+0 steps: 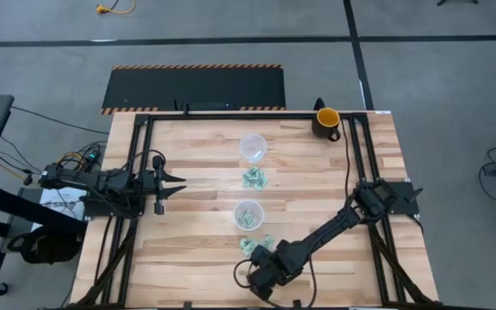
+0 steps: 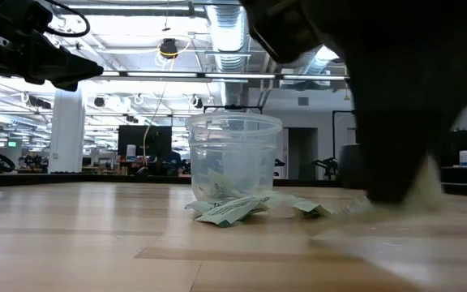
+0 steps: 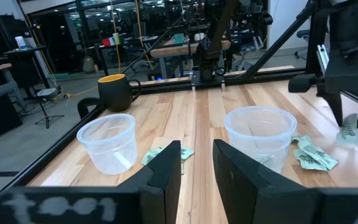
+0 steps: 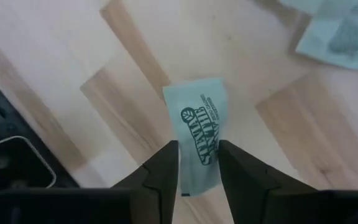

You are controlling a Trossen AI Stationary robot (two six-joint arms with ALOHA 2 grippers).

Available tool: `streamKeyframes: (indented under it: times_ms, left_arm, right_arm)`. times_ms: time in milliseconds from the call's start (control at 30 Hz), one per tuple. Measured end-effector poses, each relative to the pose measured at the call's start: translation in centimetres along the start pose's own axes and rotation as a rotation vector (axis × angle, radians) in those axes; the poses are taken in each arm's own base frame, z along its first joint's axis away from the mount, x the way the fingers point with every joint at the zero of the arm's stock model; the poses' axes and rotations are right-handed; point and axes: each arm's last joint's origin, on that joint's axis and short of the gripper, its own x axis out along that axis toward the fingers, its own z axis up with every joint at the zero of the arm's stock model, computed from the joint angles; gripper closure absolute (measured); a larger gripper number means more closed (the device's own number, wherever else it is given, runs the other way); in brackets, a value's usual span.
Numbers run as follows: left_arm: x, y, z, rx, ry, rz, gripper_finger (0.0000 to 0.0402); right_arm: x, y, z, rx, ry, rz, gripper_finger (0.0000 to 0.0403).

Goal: Pick and place items into bin
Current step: Put the bottom right stevia packet into the bottom bin

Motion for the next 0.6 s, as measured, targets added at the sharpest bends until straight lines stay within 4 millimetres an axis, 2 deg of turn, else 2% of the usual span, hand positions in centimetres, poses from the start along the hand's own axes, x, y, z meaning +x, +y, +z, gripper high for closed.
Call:
streamKeyframes:
  times_ms: [233,600]
  left_arm:
    - [0.0,0.0,0.0,0.000,0.000,0.000,0.0317]
    - [0.0,0.0,0.0,0.000,0.000,0.000,0.0317]
  right_arm:
    - [-1.9,-0.5,0.6,-0.022,0.017,-0.095,0.0296]
    - [-4.6,-1.0,3.7,-0.068,-0.002,-0.088,0.0296]
